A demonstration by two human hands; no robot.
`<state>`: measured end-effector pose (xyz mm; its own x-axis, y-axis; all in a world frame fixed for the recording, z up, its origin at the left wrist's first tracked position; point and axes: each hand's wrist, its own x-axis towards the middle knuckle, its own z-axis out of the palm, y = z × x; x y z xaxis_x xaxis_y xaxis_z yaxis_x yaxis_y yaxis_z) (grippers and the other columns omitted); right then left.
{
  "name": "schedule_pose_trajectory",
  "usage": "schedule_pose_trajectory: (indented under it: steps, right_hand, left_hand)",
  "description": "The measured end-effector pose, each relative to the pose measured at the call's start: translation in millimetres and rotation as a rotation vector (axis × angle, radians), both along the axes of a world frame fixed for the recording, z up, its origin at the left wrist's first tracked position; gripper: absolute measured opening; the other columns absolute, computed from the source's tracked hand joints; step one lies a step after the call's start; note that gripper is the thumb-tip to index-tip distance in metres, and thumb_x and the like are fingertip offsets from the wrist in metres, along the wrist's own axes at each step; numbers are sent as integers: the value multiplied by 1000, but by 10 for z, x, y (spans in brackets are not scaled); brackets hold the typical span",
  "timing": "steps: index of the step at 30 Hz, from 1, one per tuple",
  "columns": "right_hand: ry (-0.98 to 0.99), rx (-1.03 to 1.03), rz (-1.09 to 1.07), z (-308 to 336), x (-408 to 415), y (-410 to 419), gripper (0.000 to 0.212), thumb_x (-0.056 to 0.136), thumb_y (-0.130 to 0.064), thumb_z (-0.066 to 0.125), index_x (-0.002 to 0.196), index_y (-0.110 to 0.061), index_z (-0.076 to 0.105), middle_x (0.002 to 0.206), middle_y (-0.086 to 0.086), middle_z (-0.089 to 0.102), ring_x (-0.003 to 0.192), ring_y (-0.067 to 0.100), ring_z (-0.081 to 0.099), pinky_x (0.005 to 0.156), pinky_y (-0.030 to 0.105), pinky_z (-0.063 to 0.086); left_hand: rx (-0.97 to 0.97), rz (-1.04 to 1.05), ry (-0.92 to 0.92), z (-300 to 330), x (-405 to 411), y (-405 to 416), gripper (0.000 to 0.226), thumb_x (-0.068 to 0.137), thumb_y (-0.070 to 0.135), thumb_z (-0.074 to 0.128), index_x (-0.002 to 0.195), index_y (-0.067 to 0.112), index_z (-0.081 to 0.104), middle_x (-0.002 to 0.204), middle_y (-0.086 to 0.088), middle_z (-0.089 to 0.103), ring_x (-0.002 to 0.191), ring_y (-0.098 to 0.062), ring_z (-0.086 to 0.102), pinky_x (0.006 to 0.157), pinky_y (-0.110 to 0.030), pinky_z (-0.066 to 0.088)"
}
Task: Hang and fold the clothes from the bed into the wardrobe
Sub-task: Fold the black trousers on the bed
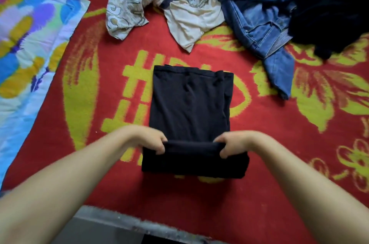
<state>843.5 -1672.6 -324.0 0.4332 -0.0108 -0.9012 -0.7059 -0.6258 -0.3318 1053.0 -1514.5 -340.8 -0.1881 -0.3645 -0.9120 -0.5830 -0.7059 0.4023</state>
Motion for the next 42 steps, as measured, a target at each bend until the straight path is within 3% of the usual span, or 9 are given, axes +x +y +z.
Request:
schedule_pose_trajectory:
  steps: [6,9,12,17,22,27,32,37,42]
  right_hand:
    - [-287,-425,-256,-377,379,-652,39,88,-23,60,127,-19,55,120,3,60,112,24,55,84,29,42]
    - [-366,-727,-323,-681,386,-488,49,94,-27,54,141,-24,43,144,6,44,134,27,38,107,45,32]
    - [-564,-907,-233,-888,374,-2,53,95,-36,47,145,-21,40,154,7,32,146,28,22,112,63,11]
    - [-528,-884,-44,-1207,127,385,56,93,-47,32,144,-28,42,155,5,31,144,29,26,103,75,14]
    - [-339,-885,-247,-1296,-204,18,55,99,-49,18,145,-40,-11,158,-11,-13,142,17,-24,106,73,-5]
    - [-526,-722,145,-977,-331,288,78,84,-62,48,150,-28,25,159,9,19,145,36,13,101,78,16]
    - [-322,-635,263,-1041,-367,367,93,94,-34,50,142,-38,-30,152,-7,-36,143,26,-27,105,73,1]
    - [-221,-556,187,-821,-205,449,87,90,6,41,152,-36,-3,160,-5,-19,146,28,-18,107,71,12]
    - [2,-129,285,-214,-279,527,76,92,2,35,153,-36,9,162,-4,-1,147,31,10,108,59,28]
  left_hand:
    - [-251,382,-263,-353,569,-590,13,85,9,52,88,15,63,78,-4,60,65,-17,53,53,-22,37]
    - [-470,303,-724,-622,463,-608,30,90,19,52,120,16,56,118,-9,59,108,-28,54,85,-35,42]
    - [-861,125,-925,-781,64,-420,53,94,33,47,143,14,41,147,-9,41,137,-27,37,112,-54,22]
    - [-854,-180,-843,-1100,-419,5,62,88,48,32,142,20,44,151,-6,36,139,-23,35,106,-66,26]
    - [-749,-236,-868,-1191,-116,179,67,88,53,27,145,18,34,154,-11,31,142,-24,26,107,-65,20]
    - [-883,-470,-728,-1047,-205,350,81,81,62,40,148,17,30,156,-17,21,144,-30,20,109,-65,23]
    - [-678,-484,-747,-1053,-370,386,99,87,26,53,139,28,-32,152,-11,-32,141,-27,-28,115,-54,-3]
    - [-543,-430,-727,-838,-507,255,86,89,-2,41,151,26,-12,158,-11,-21,146,-28,-16,116,-53,4]
    - [-268,-369,-227,-233,-557,450,83,84,-8,36,153,28,5,161,-5,1,146,-11,14,116,-29,20]
